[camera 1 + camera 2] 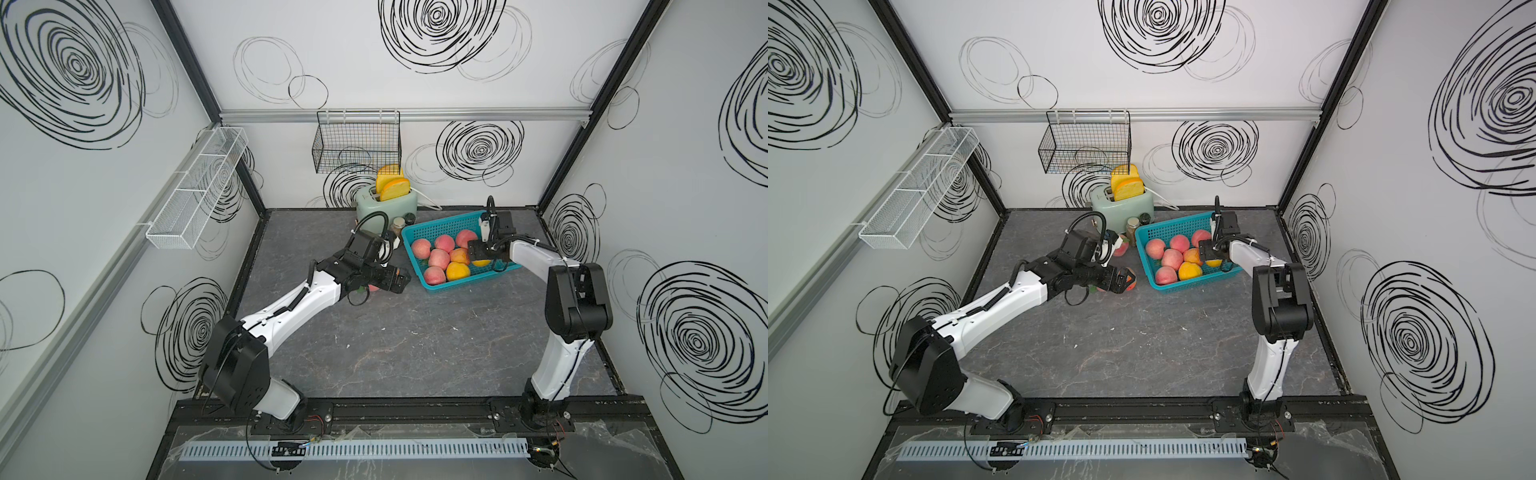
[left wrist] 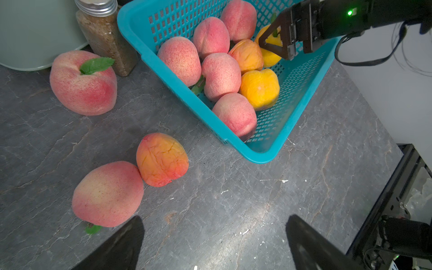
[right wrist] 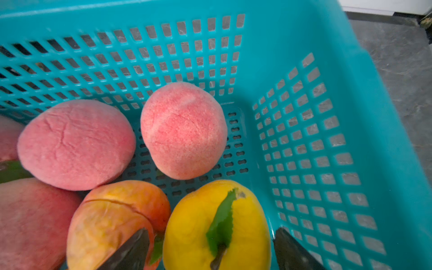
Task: Put the peaches into the basket
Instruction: Place the peach in the basket, then pick up the peach from the center of the board.
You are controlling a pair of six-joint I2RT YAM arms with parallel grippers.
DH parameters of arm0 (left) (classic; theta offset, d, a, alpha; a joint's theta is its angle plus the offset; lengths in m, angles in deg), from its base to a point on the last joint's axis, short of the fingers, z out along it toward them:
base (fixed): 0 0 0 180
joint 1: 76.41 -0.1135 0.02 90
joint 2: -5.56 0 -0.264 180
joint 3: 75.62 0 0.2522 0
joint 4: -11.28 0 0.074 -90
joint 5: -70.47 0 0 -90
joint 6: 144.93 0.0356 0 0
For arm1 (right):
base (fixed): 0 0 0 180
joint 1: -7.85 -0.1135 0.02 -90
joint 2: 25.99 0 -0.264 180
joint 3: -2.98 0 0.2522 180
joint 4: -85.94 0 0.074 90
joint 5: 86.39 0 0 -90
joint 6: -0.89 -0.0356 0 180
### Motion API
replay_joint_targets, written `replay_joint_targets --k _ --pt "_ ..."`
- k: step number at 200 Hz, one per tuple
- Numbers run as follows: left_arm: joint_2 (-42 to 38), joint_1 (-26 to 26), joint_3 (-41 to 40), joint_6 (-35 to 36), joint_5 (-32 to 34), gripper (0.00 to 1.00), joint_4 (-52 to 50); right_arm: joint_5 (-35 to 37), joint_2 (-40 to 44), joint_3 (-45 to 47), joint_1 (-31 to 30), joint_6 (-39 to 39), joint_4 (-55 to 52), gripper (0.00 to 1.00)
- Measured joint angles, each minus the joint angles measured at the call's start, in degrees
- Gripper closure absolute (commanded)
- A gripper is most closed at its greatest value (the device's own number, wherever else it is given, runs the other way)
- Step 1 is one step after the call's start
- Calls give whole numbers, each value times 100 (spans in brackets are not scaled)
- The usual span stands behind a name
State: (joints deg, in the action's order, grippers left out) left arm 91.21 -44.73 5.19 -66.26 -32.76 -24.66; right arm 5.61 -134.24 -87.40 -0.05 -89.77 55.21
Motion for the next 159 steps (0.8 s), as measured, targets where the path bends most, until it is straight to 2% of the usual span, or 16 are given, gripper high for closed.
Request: replay_joint_targets --k 67,159 --pt "-87 -59 -203 -66 -151 2 17 -57 745 79 -151 0 -216 10" --pt "-111 -549 -706 -409 -407 2 308 -623 1915 509 -1259 2 -232 6"
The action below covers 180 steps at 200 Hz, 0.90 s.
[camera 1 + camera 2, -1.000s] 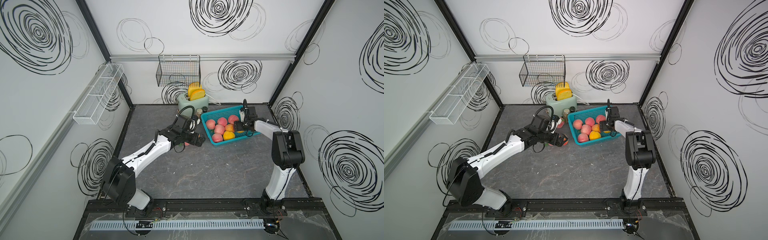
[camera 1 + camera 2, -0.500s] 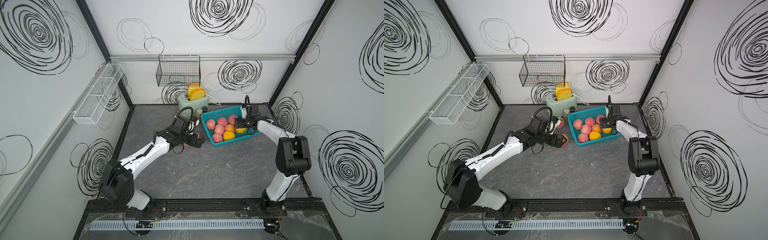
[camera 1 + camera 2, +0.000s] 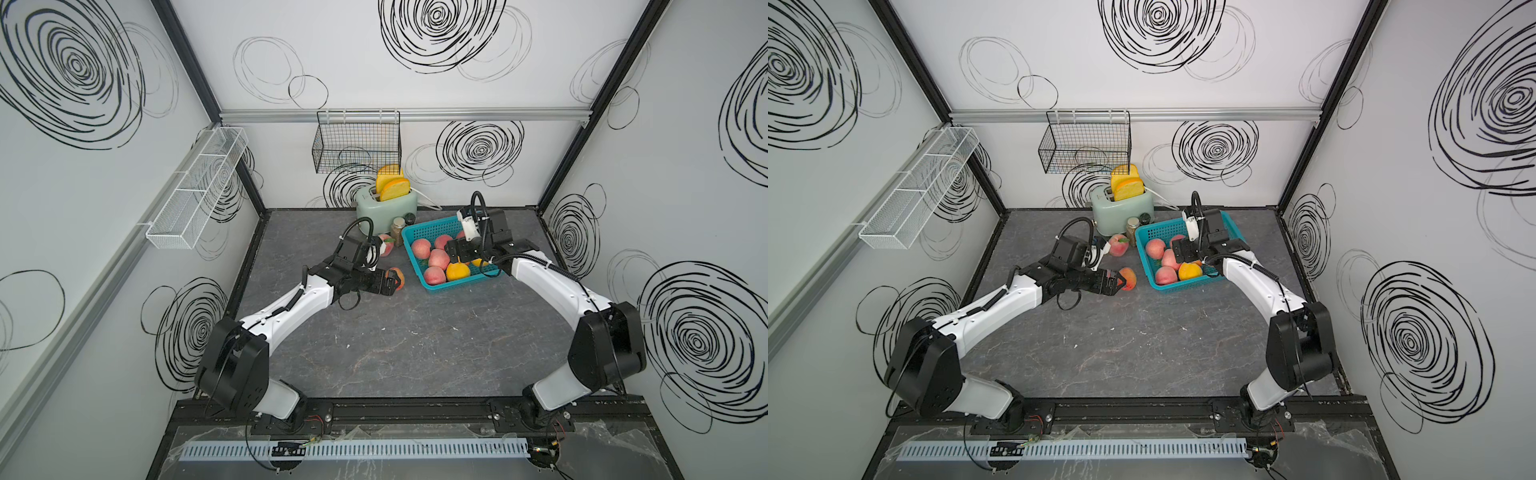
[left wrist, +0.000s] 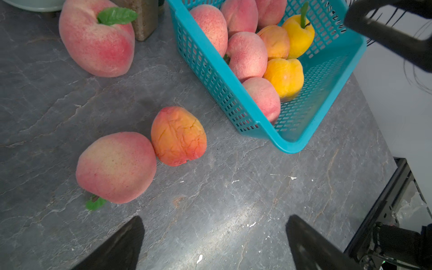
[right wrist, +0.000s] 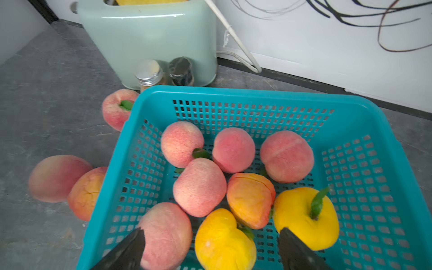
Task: Put the peaches into the basket
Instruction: Pick up the peach from the center of the board.
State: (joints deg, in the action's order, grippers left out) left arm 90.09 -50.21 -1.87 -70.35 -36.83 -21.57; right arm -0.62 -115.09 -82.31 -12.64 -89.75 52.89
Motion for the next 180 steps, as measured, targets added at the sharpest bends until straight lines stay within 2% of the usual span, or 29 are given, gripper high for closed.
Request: replay_joint_targets --k 57,120,180 --pt "-11 -278 -199 -214 57 2 214 -520 94 44 -422 -70 94 5" --pt "227 -415 -240 -428 356 2 511 -1318 483 597 -688 -85 640 4" --pt "973 -490 -59 -498 590 2 588 -1307 455 599 -1241 -90 800 4"
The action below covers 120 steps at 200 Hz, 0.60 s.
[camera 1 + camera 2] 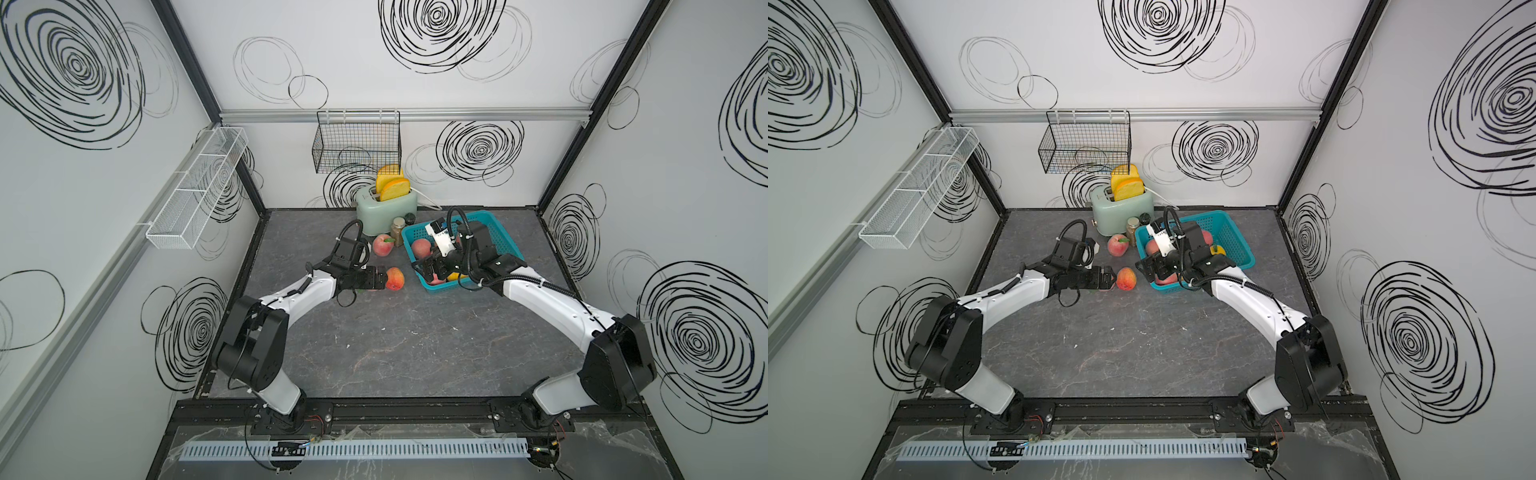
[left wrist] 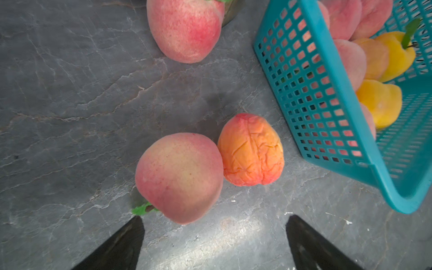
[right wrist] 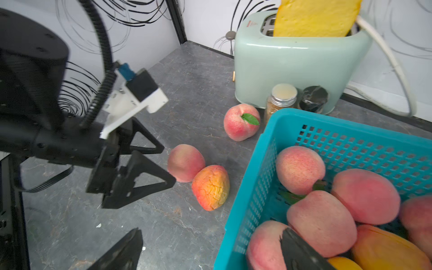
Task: Put the peaches into the basket
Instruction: Pick up the peach from the center of the board.
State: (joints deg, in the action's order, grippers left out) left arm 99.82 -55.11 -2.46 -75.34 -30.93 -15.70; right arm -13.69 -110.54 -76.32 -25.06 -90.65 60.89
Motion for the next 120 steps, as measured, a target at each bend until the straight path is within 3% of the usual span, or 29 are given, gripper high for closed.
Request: replay_joint_targets --k 120 --pt "643 -26 601 50 595 2 -44 -76 -339 0 -175 2 44 3"
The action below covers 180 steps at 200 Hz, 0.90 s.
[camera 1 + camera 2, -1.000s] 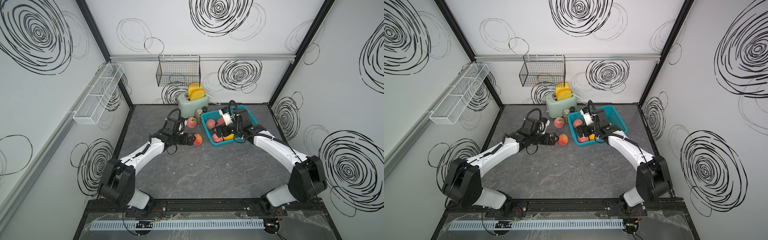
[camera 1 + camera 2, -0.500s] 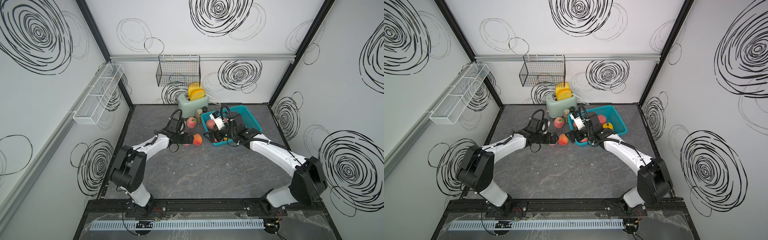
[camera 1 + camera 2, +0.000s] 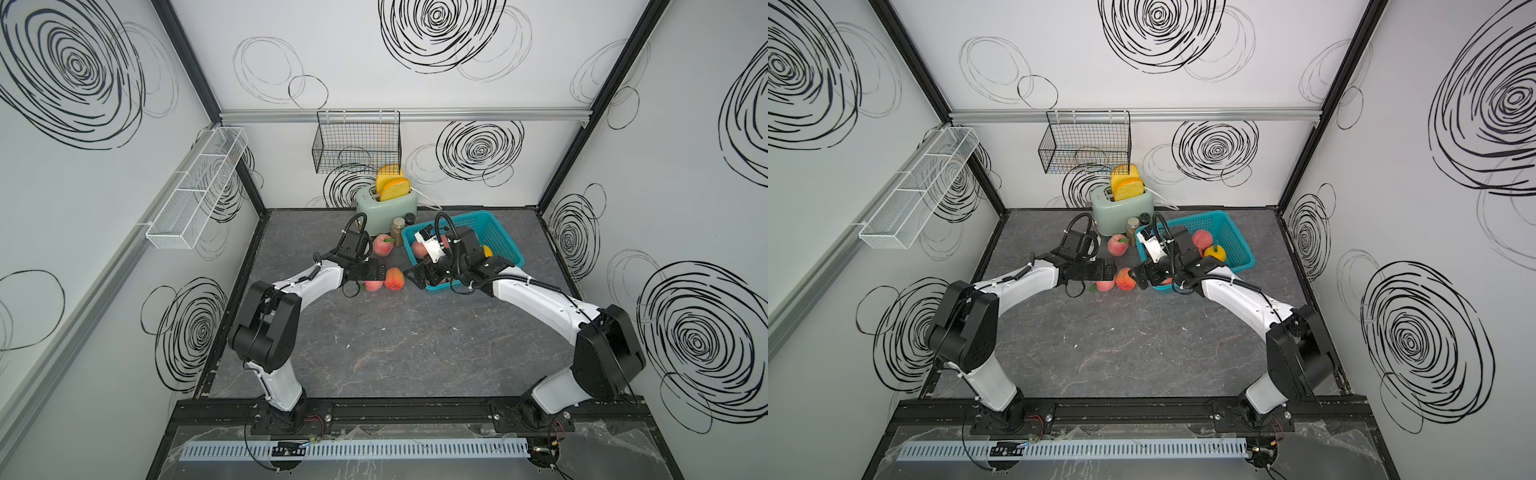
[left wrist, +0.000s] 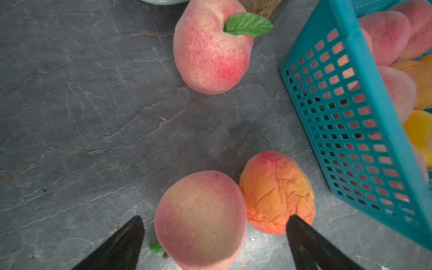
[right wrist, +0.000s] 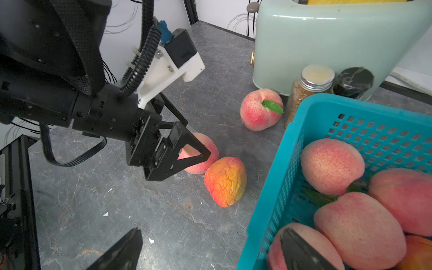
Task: Put the peaches into the basket
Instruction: Pick up the peach from the center of the board.
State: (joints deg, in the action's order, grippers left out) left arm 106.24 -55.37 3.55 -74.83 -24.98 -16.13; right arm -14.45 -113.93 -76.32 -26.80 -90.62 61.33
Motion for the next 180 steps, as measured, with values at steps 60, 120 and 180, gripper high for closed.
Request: replay_joint_targets --k 60,120,180 --pt "275 -15 83 39 103 2 -22 -59 -2 -2 2 0 28 3" --pt "439 -15 94 39 107 1 -46 -61 26 74 118 -44 197 4" --pt "625 -4 127 37 105 4 -105 -61 42 107 256 -74 234 4"
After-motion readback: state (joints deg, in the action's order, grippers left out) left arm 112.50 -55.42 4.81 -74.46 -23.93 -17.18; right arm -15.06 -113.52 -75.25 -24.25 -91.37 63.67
